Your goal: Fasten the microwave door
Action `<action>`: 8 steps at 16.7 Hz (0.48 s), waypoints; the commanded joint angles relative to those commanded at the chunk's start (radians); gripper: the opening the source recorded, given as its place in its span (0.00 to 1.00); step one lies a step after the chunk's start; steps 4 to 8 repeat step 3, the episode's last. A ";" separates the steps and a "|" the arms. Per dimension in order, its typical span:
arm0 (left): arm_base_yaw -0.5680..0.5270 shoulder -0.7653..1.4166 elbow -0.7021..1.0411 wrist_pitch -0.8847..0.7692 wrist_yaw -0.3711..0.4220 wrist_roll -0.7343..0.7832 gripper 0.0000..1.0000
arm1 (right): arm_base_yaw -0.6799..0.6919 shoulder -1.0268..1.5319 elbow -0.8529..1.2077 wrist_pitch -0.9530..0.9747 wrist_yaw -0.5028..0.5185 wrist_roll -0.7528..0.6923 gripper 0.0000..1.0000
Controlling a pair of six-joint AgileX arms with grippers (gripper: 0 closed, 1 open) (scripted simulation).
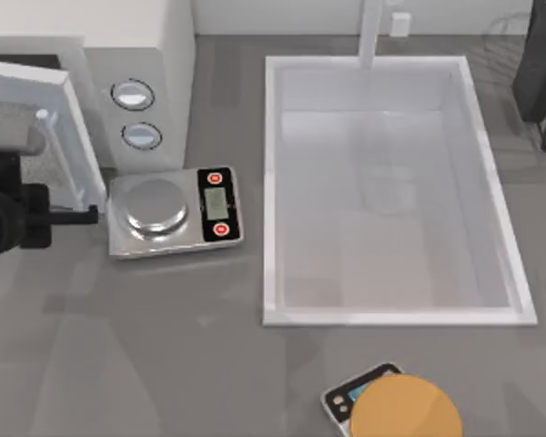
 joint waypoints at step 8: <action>0.002 0.031 0.023 0.019 0.002 0.002 0.00 | 0.000 0.000 0.000 0.000 0.000 0.000 1.00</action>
